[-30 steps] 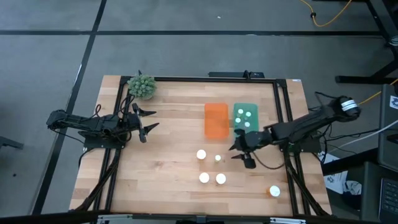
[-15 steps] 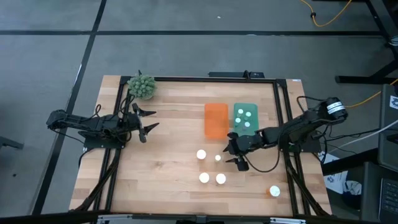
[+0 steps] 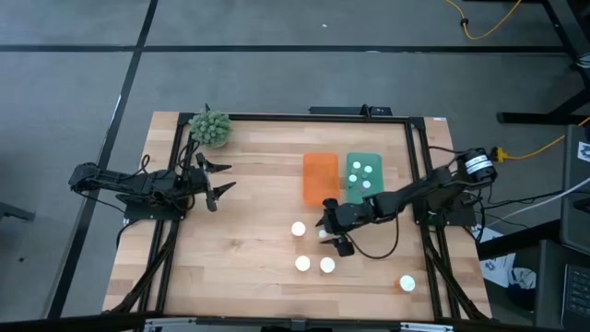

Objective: Pick and place medicine bottles into bin by pill shape (circle, oval)
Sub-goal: Put the small yellow pill bottle into the green bin

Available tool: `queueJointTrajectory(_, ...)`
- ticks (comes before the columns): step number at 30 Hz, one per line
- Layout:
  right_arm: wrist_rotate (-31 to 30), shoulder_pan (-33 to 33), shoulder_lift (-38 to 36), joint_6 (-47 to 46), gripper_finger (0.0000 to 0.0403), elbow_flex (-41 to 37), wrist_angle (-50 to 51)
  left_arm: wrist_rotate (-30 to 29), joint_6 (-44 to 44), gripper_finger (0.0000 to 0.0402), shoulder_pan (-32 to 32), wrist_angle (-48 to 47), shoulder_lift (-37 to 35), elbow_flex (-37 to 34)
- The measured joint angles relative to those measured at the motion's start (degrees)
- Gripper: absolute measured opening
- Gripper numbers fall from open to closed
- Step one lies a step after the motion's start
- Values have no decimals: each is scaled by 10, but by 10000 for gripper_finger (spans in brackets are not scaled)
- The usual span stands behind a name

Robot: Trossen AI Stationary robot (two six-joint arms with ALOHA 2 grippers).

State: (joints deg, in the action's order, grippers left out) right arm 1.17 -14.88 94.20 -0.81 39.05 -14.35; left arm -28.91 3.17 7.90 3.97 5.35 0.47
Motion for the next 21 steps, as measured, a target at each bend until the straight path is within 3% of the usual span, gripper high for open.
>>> queueJointTrajectory(10, 0, 0, 7, -19, 238, 10, 21, 0, 0, 257, 0, 0, 0, 0)
queueJointTrajectory(16, 0, 0, -3, -32, 178, 10, 32, 0, 0, 257, 0, 0, 0, 0)
queueJointTrajectory(21, 0, 2, -65, -80, 111, 10, 62, 0, 0, 257, 0, 0, 0, 0)
